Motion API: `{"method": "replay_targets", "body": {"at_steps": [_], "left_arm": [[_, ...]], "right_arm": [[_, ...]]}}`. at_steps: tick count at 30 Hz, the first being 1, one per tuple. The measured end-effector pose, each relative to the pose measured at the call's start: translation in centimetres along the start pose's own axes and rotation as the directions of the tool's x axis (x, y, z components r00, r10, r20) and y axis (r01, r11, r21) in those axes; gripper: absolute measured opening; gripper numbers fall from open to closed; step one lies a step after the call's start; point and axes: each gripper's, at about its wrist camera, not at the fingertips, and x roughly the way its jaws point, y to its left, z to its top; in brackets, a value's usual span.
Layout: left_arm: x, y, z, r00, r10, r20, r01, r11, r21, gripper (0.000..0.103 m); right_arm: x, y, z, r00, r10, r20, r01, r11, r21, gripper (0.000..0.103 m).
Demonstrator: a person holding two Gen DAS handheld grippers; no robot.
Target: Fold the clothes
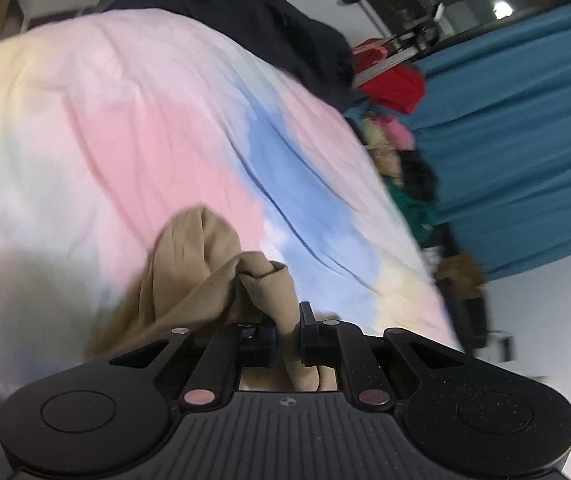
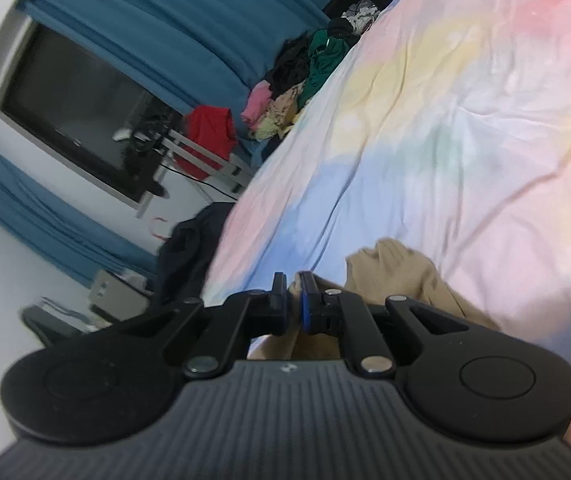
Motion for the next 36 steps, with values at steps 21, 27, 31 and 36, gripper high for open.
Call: {"method": "replay_targets", "body": {"at_steps": [21, 27, 31, 36], "left_arm": [[11.7, 2.4, 3.4, 0.999, -0.021, -0.032, 0.028, 0.972, 0.233, 0.011], [10.4, 2.4, 3.0, 0.998, -0.068, -0.012, 0.069, 0.965, 0.254, 0.011], [8.7, 1.9, 2.4, 0.994, -0.105, 0.022, 0.095, 0.956, 0.278, 0.011], [6.5, 1.0, 1.2, 0.986, -0.155, 0.06, 0.126, 0.934, 0.333, 0.011]], "right_arm": [[15.4, -3.8, 4.2, 0.989, 0.071, -0.128, -0.099, 0.969, -0.227, 0.094], [17.7, -3.9, 2.8, 0.962, 0.088, -0.259, -0.144, 0.968, -0.205, 0.093], [17.7, -2.4, 1.4, 0.967, 0.011, -0.253, -0.096, 0.941, -0.325, 0.047], [14.4, -1.9, 0.6, 0.98, 0.021, -0.198, -0.092, 0.931, -0.353, 0.011]]}}
